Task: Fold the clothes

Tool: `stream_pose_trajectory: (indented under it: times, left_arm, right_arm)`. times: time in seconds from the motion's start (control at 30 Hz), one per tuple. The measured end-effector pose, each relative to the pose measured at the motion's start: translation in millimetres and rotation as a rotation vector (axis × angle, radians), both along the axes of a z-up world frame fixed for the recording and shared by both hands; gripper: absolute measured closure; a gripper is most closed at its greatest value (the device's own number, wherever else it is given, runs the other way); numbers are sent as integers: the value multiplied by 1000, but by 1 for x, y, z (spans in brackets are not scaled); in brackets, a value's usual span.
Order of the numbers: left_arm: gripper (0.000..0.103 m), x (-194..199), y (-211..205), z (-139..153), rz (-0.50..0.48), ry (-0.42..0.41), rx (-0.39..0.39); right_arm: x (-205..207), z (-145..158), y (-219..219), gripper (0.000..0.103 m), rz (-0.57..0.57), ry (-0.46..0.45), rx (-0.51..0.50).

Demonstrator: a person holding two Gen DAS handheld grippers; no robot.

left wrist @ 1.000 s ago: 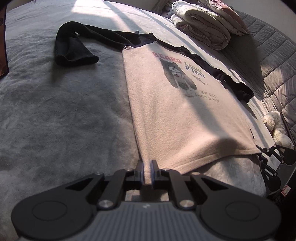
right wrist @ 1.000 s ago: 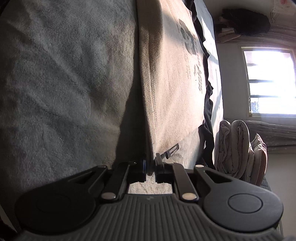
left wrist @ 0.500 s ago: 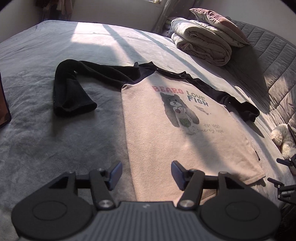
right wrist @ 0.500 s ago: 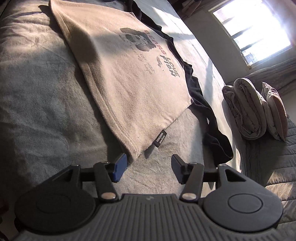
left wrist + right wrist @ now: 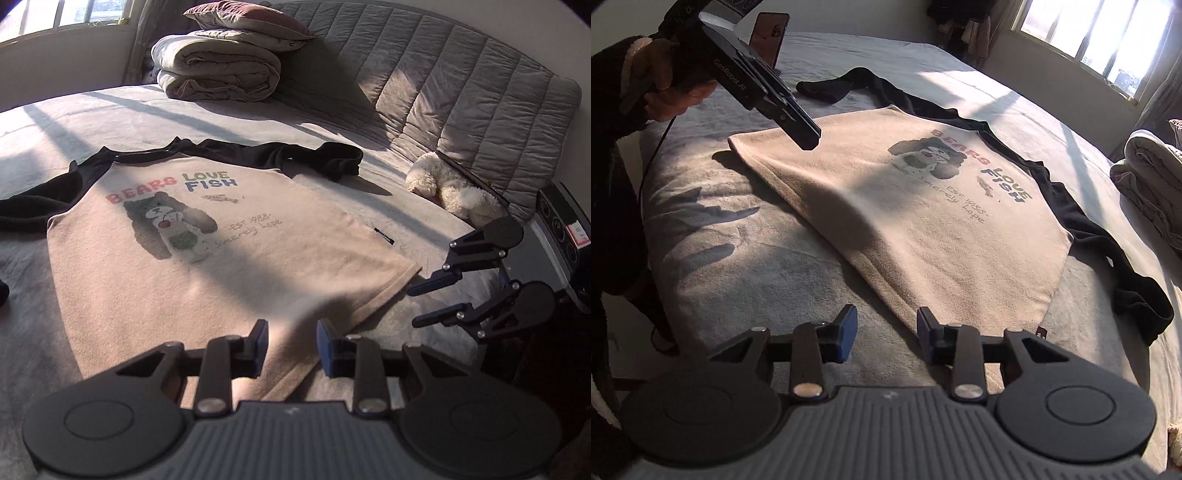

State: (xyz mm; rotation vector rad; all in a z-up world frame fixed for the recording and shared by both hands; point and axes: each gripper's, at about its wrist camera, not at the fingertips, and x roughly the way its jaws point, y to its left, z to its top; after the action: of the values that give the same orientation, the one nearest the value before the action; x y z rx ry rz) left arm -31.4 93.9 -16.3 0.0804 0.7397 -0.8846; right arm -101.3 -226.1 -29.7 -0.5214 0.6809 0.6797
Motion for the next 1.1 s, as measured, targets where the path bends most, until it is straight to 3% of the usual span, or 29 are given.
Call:
stream_pose_trajectory:
  times: [0.07, 0.13, 0.33, 0.4, 0.43, 0.5, 0.67, 0.83, 0.9, 0.97, 1.1]
  left_arm:
    - [72, -10, -5, -5, -36, -27, 36]
    - [64, -14, -9, -10, -46, -45, 72]
    - [58, -16, -12, -19, -32, -69, 117]
    - [58, -17, -12, -22, -26, -76, 129]
    - [59, -17, -12, -23, -23, -80, 135]
    - [63, -17, -13, -26, -17, -87, 147]
    - [69, -10, -9, -29, 33, -72, 135]
    - [83, 3, 0, -29, 110, -15, 87]
    - [85, 7, 3, -28, 145, 0, 66]
    - [85, 9, 6, -28, 174, 5, 50]
    - [87, 16, 8, -32, 229, 37, 32]
  right_arm:
    - [0, -4, 8, 73, 14, -27, 13]
    - [3, -8, 17, 73, 36, -55, 16]
    - [23, -29, 29, 73, 90, -100, 30]
    - [32, -28, 27, 84, 76, -84, 60]
    - [36, -26, 25, 91, 63, -67, 84]
    - [46, -21, 20, 96, 35, -33, 131]
    - [69, -10, 9, 97, -39, 52, 244]
    - [75, -9, 7, 96, -102, 72, 293]
    - [74, -8, 6, 96, -104, 56, 295]
    - [70, -7, 8, 85, -88, 44, 285]
    - [59, -7, 15, 81, -15, 23, 246]
